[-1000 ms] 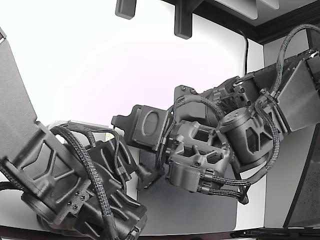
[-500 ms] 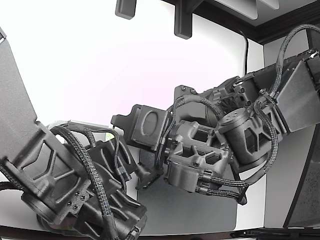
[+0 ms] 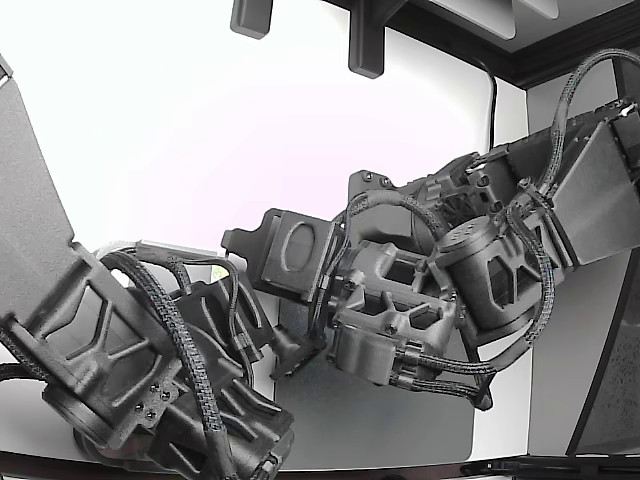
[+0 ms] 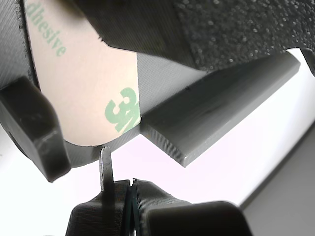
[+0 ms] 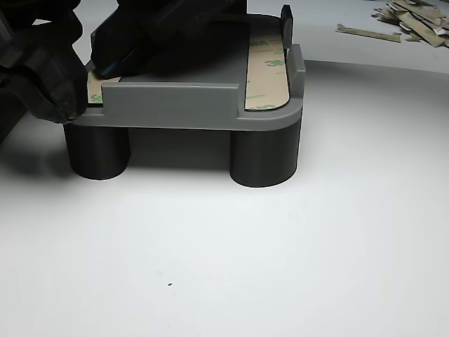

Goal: Peel off protective film from adhesive tape.

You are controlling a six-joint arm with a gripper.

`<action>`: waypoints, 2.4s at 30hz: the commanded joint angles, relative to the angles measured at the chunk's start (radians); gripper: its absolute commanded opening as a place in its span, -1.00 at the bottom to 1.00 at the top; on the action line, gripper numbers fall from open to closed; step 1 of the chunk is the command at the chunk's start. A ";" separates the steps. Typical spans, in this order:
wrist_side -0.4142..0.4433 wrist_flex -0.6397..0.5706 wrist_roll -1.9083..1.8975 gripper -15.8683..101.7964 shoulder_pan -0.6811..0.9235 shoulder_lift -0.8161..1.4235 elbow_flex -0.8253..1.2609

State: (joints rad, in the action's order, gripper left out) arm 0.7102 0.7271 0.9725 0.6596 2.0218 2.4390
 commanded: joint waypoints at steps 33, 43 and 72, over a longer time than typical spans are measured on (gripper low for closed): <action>0.000 0.011 -0.009 -0.92 0.000 0.006 -0.052; 0.000 0.015 -0.015 -0.92 0.006 0.002 -0.061; -0.018 0.049 -0.048 -0.92 0.015 -0.002 -0.075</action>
State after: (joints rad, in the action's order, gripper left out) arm 0.6934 0.7762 0.9265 0.6811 2.0049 2.3961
